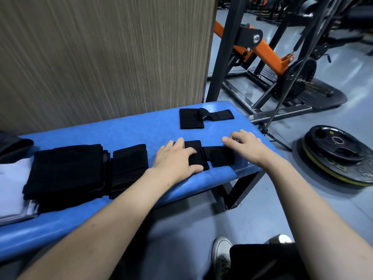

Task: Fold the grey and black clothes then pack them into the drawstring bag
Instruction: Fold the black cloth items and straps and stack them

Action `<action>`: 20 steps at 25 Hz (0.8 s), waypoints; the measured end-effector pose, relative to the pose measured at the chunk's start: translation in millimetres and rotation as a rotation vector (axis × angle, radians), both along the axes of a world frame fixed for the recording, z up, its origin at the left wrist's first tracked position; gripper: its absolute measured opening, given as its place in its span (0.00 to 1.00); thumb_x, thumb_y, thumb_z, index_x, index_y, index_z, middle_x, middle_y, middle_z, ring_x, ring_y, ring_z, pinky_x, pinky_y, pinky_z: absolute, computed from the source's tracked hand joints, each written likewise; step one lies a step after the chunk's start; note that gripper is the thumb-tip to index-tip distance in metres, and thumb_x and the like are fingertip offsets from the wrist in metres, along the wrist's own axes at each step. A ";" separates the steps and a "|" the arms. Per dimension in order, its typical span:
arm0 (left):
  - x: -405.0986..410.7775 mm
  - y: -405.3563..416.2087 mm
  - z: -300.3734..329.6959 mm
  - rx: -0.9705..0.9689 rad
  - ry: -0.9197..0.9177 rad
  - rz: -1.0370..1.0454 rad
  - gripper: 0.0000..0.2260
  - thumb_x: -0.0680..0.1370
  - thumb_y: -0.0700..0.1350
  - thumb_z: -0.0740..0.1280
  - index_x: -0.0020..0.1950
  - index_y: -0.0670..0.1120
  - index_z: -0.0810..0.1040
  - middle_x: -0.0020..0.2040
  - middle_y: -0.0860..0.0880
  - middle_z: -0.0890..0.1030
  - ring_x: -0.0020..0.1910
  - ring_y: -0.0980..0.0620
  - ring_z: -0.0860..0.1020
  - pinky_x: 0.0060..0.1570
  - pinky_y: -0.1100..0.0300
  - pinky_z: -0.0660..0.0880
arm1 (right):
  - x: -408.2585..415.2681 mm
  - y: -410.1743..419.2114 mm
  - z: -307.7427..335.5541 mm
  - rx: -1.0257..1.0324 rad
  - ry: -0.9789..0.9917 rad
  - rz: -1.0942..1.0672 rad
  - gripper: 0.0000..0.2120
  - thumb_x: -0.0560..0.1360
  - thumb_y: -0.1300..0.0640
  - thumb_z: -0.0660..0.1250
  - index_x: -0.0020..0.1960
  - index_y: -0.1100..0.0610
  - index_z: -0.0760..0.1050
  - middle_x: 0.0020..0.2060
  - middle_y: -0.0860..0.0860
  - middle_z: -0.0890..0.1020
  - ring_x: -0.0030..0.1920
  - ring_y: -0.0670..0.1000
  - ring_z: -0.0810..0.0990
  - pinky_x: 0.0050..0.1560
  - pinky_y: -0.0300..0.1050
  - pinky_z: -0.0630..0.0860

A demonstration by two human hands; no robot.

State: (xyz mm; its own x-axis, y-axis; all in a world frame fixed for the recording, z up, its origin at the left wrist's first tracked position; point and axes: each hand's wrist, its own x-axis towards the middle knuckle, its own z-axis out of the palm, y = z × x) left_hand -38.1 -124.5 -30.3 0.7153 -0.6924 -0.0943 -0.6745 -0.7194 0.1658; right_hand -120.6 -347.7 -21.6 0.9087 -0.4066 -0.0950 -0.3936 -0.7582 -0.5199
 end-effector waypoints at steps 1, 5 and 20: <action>0.2 -1.3 -1.0 -0.001 -0.004 0.019 0.25 0.77 0.67 0.60 0.71 0.60 0.70 0.58 0.51 0.68 0.58 0.46 0.69 0.63 0.53 0.67 | -0.1 -0.8 -0.3 0.012 0.018 -0.034 0.24 0.78 0.34 0.57 0.40 0.53 0.75 0.44 0.49 0.74 0.51 0.52 0.71 0.60 0.53 0.65; 0.8 -6.4 -3.2 0.004 -0.045 0.066 0.21 0.79 0.64 0.61 0.68 0.58 0.72 0.60 0.49 0.68 0.56 0.43 0.71 0.62 0.50 0.68 | 0.8 -1.1 -4.0 -0.066 0.036 -0.062 0.28 0.74 0.28 0.58 0.35 0.53 0.68 0.34 0.46 0.71 0.42 0.52 0.72 0.50 0.52 0.67; 0.3 -9.7 -4.1 -0.352 0.156 0.190 0.30 0.73 0.40 0.73 0.70 0.51 0.62 0.61 0.46 0.60 0.44 0.44 0.75 0.43 0.55 0.71 | -2.2 22.7 2.3 0.178 0.035 0.269 0.17 0.68 0.63 0.74 0.52 0.52 0.71 0.41 0.46 0.76 0.34 0.43 0.72 0.40 0.40 0.71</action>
State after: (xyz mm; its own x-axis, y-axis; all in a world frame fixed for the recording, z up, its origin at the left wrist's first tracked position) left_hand -37.8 -134.2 -34.4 0.8291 -0.5591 0.0067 -0.4829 -0.7099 0.5127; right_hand -122.9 -325.0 -19.3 0.9762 -0.1266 -0.1758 -0.2113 -0.7357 -0.6435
